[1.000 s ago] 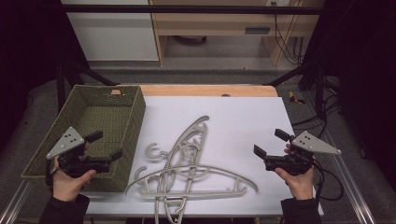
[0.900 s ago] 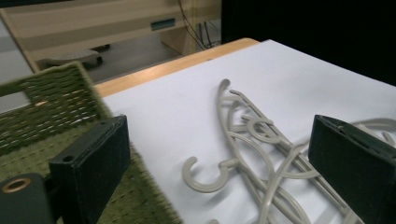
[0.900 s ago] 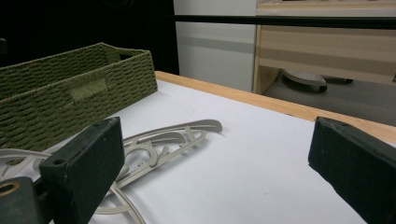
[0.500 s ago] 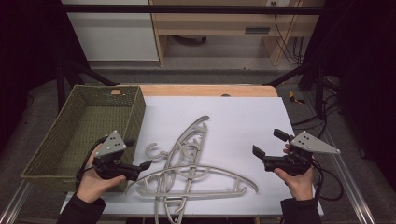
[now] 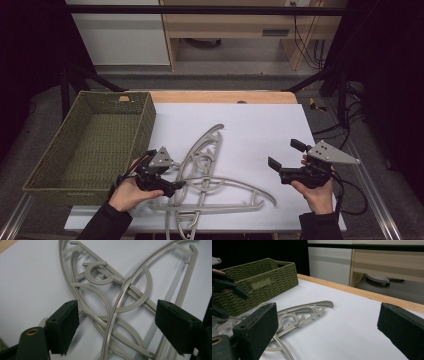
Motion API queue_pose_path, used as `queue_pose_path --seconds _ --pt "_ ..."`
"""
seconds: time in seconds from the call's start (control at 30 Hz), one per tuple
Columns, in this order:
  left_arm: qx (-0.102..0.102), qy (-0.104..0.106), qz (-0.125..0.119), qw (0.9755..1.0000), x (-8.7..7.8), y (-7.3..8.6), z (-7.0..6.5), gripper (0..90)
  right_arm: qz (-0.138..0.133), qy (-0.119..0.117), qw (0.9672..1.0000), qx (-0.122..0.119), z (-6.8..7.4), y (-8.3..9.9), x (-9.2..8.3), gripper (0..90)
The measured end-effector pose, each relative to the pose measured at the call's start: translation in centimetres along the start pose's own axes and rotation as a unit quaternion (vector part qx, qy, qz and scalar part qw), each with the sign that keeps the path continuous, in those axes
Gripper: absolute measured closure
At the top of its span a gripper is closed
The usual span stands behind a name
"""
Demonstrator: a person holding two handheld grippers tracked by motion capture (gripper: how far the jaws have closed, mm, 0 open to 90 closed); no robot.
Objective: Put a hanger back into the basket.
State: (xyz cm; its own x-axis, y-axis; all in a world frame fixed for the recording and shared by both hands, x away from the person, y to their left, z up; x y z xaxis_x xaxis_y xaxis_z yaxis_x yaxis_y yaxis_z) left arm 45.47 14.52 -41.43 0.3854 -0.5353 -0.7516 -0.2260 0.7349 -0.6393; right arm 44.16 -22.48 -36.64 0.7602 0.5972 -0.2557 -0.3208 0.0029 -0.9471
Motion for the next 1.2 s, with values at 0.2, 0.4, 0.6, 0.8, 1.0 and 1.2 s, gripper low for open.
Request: queue_pose_path --seconds 0.2,0.4,0.6,0.8,1.0,1.2 --pt "0.004 0.007 0.043 0.9990 2.1 1.0 0.1 30.3 0.000 -0.001 1.0000 0.000 -0.1 0.0 0.0 3.6" --pt "0.024 0.012 0.078 0.9966 3.4 1.4 -0.1 42.5 0.003 0.000 1.0000 0.000 0.0 0.2 0.2 3.6" --pt "0.030 0.011 0.093 0.9952 4.3 1.7 0.0 54.5 0.006 0.000 1.0000 0.001 0.0 0.2 0.3 3.6" --pt "0.031 0.010 0.106 0.9938 5.1 2.0 0.1 64.9 0.006 0.001 1.0000 0.002 0.0 0.2 0.3 3.5" --pt "0.020 -0.003 0.108 0.9940 5.2 2.1 0.1 67.3 0.007 -0.001 1.0000 0.001 0.0 0.2 0.3 3.5" --pt "0.009 -0.005 0.115 0.9933 5.3 2.3 0.3 69.9 0.007 -0.002 1.0000 0.000 0.0 0.2 0.3 3.5"
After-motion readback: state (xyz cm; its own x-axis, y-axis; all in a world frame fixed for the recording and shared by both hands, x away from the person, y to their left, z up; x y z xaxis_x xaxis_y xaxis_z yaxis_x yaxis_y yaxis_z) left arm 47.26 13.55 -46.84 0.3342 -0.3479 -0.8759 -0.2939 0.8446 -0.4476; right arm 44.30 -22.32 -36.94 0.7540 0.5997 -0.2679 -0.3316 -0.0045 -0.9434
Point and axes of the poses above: each handheld gripper's, and its own axes: x roughly forward along the jaws, y roughly out of its underside, z roughly to its left, the point moved 4 cm from there along x, roughly forward along the jaws, and after that the axes turned 8 degrees about x, right-handed, at the moved point
